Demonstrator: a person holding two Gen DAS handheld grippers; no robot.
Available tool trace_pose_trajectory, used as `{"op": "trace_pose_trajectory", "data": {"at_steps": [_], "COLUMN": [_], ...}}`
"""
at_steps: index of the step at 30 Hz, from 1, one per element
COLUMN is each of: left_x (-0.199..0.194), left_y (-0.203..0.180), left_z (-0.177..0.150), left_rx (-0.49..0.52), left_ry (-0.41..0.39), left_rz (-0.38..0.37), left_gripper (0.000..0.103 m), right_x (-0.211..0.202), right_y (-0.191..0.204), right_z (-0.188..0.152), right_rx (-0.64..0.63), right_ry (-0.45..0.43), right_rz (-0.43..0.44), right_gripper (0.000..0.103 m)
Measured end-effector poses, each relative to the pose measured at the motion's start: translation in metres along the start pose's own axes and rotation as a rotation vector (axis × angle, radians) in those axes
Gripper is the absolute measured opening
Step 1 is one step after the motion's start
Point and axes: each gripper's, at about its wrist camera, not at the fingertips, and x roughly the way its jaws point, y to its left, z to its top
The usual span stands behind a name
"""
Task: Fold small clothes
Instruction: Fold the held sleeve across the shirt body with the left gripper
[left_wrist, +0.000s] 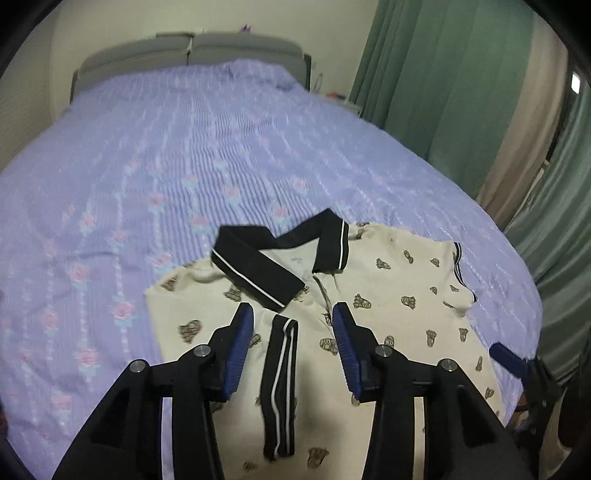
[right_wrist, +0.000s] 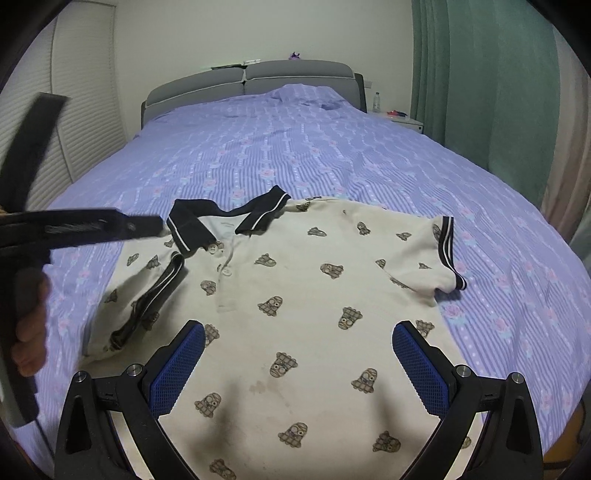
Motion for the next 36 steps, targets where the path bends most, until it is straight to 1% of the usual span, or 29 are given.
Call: {"op": "trace_pose_trajectory", "data": {"at_steps": [2, 6, 8, 9, 11, 15, 19, 20, 24, 25, 27, 28, 29, 32, 36], "left_x": [-0.014, -0.025, -0.026, -0.026, -0.023, -0.008, 0.019, 0.025, 0.052, 0.059, 0.071, 0.075, 0.080, 0.091, 0.101], "left_y": [-0.005, -0.018, -0.028, -0.032, -0.041, -0.064, -0.092, -0.098, -0.122, -0.128, -0.139, -0.143, -0.147, -0.156, -0.162], "left_z": [-0.006, -0.016, -0.020, -0.020, -0.018, -0.005, 0.012, 0.016, 0.031, 0.035, 0.040, 0.041, 0.043, 0.044, 0.044], "left_rx": [0.025, 0.073, 0.092, 0.093, 0.093, 0.085, 0.102, 0.105, 0.117, 0.121, 0.135, 0.141, 0.146, 0.152, 0.176], "left_ry": [-0.022, -0.032, -0.031, -0.036, -0.040, -0.052, -0.038, -0.035, -0.021, -0.016, -0.006, -0.001, 0.005, 0.018, 0.020], "left_rz": [0.023, 0.075, 0.086, 0.080, 0.078, 0.080, 0.057, 0.057, 0.063, 0.064, 0.064, 0.064, 0.064, 0.045, 0.050], "left_gripper": [0.049, 0.055, 0.061, 0.063, 0.069, 0.071, 0.072, 0.072, 0.072, 0.072, 0.072, 0.072, 0.072, 0.072, 0.072], "right_x": [-0.003, -0.012, -0.018, -0.020, -0.024, -0.024, -0.011, -0.006, 0.026, 0.035, 0.053, 0.061, 0.069, 0.092, 0.116], "right_y": [-0.001, -0.007, -0.013, -0.017, -0.028, -0.060, -0.106, -0.117, -0.151, -0.158, -0.169, -0.174, -0.177, -0.189, -0.205], "right_z": [-0.001, 0.000, 0.001, 0.003, 0.008, 0.025, 0.048, 0.053, 0.070, 0.073, 0.078, 0.079, 0.079, 0.079, 0.078], "right_rx": [-0.002, -0.001, 0.004, 0.007, 0.013, 0.035, 0.110, 0.125, 0.147, 0.152, 0.157, 0.160, 0.161, 0.176, 0.210], "right_ry": [-0.005, -0.023, -0.033, -0.040, -0.066, -0.126, -0.153, -0.157, -0.120, -0.107, -0.084, -0.071, -0.060, -0.033, 0.004], "right_rz": [0.000, 0.015, 0.028, 0.030, 0.016, -0.021, -0.029, -0.026, -0.015, -0.011, 0.002, 0.003, 0.008, 0.031, 0.038], "right_gripper": [0.102, 0.102, 0.102, 0.102, 0.102, 0.102, 0.099, 0.096, 0.081, 0.079, 0.069, 0.067, 0.063, 0.056, 0.047]}}
